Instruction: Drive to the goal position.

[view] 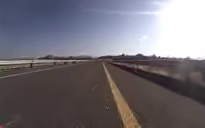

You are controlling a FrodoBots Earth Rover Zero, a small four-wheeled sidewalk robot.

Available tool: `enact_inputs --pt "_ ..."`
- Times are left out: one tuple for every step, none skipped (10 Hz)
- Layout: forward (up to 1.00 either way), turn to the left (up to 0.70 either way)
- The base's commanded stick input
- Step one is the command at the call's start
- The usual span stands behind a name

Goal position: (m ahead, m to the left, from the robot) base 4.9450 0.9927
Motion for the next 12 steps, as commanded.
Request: enact_inputs --pt "0.7 0.0" --pt "0.7 0.0" --pt "0.7 0.0" --pt "0.7 0.0" --pt "0.7 0.0" --pt "0.7 0.0" --pt "0.7 0.0" --pt "0.7 0.0" --pt "0.7 0.0" --pt "0.7 0.0" --pt "0.7 0.0" --pt "0.7 0.0"
